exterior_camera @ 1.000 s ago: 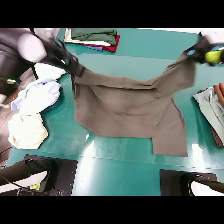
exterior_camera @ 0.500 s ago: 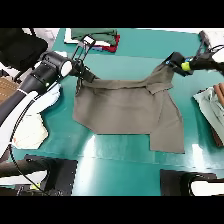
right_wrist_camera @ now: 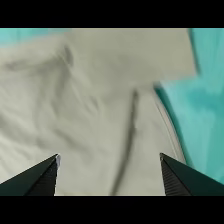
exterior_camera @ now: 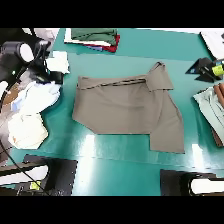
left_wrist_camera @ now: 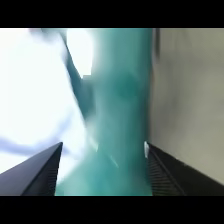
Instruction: Fold the shirts.
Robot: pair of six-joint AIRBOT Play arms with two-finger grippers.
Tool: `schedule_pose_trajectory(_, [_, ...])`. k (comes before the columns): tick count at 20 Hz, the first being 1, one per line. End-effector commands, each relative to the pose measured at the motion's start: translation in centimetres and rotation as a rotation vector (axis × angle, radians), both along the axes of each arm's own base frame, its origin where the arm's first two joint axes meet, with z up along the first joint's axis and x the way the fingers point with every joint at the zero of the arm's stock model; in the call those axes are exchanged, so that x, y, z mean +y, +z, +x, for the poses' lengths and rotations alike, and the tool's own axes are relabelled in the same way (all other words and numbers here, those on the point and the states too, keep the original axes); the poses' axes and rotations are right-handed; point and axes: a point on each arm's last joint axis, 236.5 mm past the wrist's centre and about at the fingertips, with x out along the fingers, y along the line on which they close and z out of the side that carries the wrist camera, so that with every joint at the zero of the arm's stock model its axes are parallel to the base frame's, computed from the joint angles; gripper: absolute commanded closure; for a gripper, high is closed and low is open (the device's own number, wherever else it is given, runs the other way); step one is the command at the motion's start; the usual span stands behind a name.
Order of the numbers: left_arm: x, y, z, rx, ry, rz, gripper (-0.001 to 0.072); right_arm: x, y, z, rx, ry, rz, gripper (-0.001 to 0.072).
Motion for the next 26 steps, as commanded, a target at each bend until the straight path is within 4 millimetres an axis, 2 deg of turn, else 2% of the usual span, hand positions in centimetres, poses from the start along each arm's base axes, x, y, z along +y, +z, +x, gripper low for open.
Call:
schedule_pose_trajectory(1, [-4.0,-2.9,-6.5,0.192,-0.065,-0.221,0.0098,0.1,-2.4,-4.8,0.113,0.062,0.016,0.0006])
schedule_pose_trajectory(4, [-4.9,-7.1,-11.5,0.306,-0.057,-0.261,0.0107,1.0,-3.8,-7.2,0.078,0.066,0.005,0.0005])
schedule_pose_trajectory(5, [-5.3,-8.5,-13.3,0.366,-0.049,-0.293,0.018,1.3,-4.0,-7.6,0.056,0.057,0.0,0.0005])
schedule_pose_trajectory(6, [-5.8,-9.8,-14.9,0.411,-0.04,-0.345,0.0179,1.5,-4.3,-8.0,0.034,0.044,-0.006,0.0005])
schedule_pose_trajectory(8, [-5.6,-11.8,-16.0,0.42,0.019,-0.409,0.0176,1.5,-4.4,-8.7,-0.006,0.014,-0.014,0.0005])
schedule_pose_trajectory(10, [-5.5,-12.4,-14.6,0.339,0.035,-0.457,0.0176,1.5,-4.5,-9.5,-0.032,-0.008,-0.022,0.0005])
schedule_pose_trajectory(13, [-7.0,-11.2,-11.2,0.194,0.037,-0.546,0.0177,1.7,-4.9,-11.1,-0.034,-0.018,-0.023,0.0006])
schedule_pose_trajectory(15, [-8.1,-10.5,-10.1,0.156,0.044,-0.613,0.0177,1.8,-5.1,-11.7,-0.028,-0.017,-0.022,0.0005])
schedule_pose_trajectory(19, [-8.2,-11.7,-10.2,0.191,0.061,-0.623,0.0178,1.8,-5.0,-11.5,-0.036,-0.022,-0.023,0.0005])
schedule_pose_trajectory(21, [-8.4,-12.5,-10.9,0.21,0.076,-0.631,0.0184,1.8,-5.1,-11.6,-0.032,-0.02,-0.023,0.0005])
schedule_pose_trajectory(22, [-8.5,-12.9,-11.5,0.227,0.078,-0.633,0.0381,1.8,-5.1,-11.8,-0.025,-0.016,-0.021,0.0005])
schedule_pose_trajectory(23, [-8.7,-13.1,-12.2,0.238,0.054,-0.635,0.0689,1.9,-5.3,-12.0,-0.011,-0.009,-0.021,0.0005])
schedule_pose_trajectory(25, [-9.2,-12.5,-12.9,0.251,0.01,-0.648,0.0682,2.0,-6.7,-12.5,0.045,0.017,-0.011,0.0005])
schedule_pose_trajectory(26, [-9.3,-11.7,-12.6,0.239,0.008,-0.652,0.0682,2.1,-7.7,-12.7,0.082,0.036,-0.005,0.0005])
